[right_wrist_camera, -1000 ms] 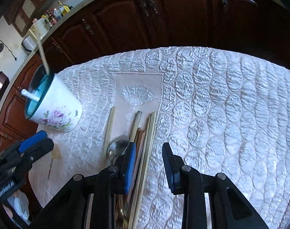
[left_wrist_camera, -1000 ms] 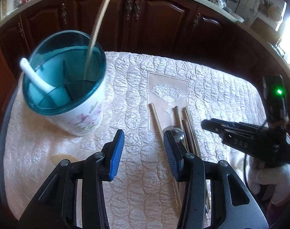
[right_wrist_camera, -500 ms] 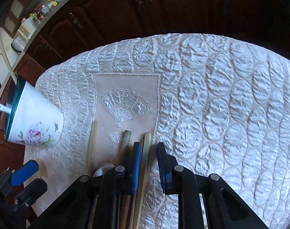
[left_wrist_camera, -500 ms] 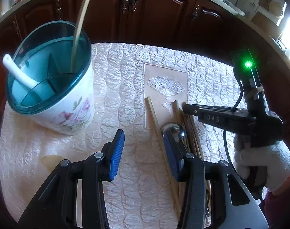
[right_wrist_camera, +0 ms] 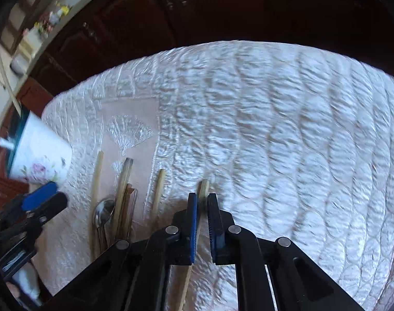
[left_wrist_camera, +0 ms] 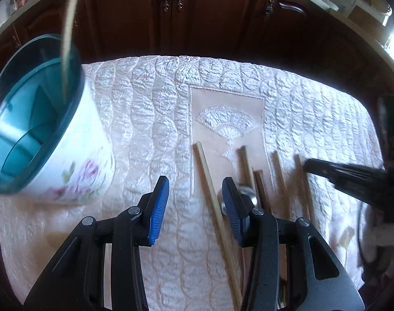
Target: Organize utensils
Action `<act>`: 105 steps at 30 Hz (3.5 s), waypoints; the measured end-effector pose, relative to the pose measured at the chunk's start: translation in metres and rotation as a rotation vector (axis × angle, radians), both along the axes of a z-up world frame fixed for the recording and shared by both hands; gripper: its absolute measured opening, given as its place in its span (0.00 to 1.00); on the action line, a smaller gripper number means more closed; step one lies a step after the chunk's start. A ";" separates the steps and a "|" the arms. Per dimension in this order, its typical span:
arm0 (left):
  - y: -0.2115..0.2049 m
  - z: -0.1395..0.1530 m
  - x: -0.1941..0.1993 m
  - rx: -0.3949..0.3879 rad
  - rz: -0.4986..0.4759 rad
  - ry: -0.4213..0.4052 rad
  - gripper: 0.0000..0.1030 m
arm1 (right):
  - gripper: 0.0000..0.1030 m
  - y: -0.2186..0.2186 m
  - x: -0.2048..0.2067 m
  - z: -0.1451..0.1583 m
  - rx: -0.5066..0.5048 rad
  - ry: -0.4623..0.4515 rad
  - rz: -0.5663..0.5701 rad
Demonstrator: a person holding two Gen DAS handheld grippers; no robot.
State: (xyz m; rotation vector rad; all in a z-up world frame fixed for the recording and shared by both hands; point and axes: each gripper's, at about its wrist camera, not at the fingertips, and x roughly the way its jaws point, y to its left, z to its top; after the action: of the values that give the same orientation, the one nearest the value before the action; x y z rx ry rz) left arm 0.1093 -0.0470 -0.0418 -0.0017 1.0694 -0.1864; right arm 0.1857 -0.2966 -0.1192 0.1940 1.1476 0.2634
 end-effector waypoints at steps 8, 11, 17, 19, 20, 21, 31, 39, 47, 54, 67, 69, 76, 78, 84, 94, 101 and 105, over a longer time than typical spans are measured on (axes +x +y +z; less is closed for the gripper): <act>-0.013 -0.014 0.028 0.044 0.015 0.024 0.41 | 0.07 -0.020 -0.008 0.012 0.055 -0.012 0.014; -0.017 -0.021 0.035 0.058 0.014 0.036 0.40 | 0.07 -0.008 -0.010 0.007 0.054 -0.009 0.023; -0.027 -0.038 0.049 0.093 0.028 0.070 0.40 | 0.07 0.005 0.000 -0.002 0.051 0.007 0.013; -0.030 -0.043 0.053 0.088 0.035 0.068 0.40 | 0.07 0.008 0.005 -0.007 0.047 0.017 0.012; -0.030 -0.043 0.053 0.084 0.035 0.067 0.36 | 0.07 0.012 0.010 -0.010 0.044 0.027 0.016; -0.030 -0.043 0.054 0.077 0.032 0.067 0.24 | 0.07 0.015 0.012 -0.013 0.036 0.037 0.020; -0.004 0.001 0.021 -0.099 -0.024 0.017 0.04 | 0.06 0.032 -0.001 0.016 0.059 -0.054 0.052; 0.036 0.067 -0.036 -0.175 -0.065 -0.094 0.04 | 0.05 0.036 -0.050 0.086 0.096 -0.222 0.092; 0.063 0.114 -0.095 -0.204 -0.087 -0.192 0.04 | 0.04 0.040 -0.100 0.146 0.073 -0.361 0.154; 0.086 0.133 -0.117 -0.217 -0.058 -0.237 0.04 | 0.03 0.046 -0.109 0.157 0.054 -0.380 0.193; 0.097 0.133 -0.125 -0.224 -0.032 -0.233 0.04 | 0.13 0.056 -0.018 0.004 -0.125 -0.059 0.101; 0.097 0.133 -0.123 -0.226 -0.031 -0.228 0.04 | 0.13 0.057 -0.006 -0.006 -0.106 -0.042 0.091; 0.097 0.134 -0.120 -0.236 -0.040 -0.221 0.04 | 0.06 0.056 0.012 -0.016 -0.095 -0.007 0.093; 0.100 0.137 -0.121 -0.249 -0.042 -0.222 0.04 | 0.05 0.050 0.004 -0.006 -0.069 -0.015 0.100; 0.112 0.151 -0.131 -0.259 -0.045 -0.249 0.04 | 0.05 0.027 -0.045 0.064 0.021 -0.158 0.131; 0.135 0.198 -0.136 -0.256 -0.018 -0.340 0.04 | 0.05 0.027 -0.097 0.190 0.124 -0.422 0.202; 0.162 0.244 -0.118 -0.228 0.050 -0.467 0.04 | 0.05 0.079 -0.093 0.264 0.175 -0.562 0.299; 0.177 0.258 -0.096 -0.206 0.100 -0.515 0.04 | 0.05 0.124 -0.078 0.285 0.184 -0.620 0.327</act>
State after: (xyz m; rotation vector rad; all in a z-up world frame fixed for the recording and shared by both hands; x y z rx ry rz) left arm 0.0135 0.1300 0.2158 -0.1837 0.5318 -0.1921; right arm 0.1073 -0.1731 0.1659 0.0739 0.5319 0.6695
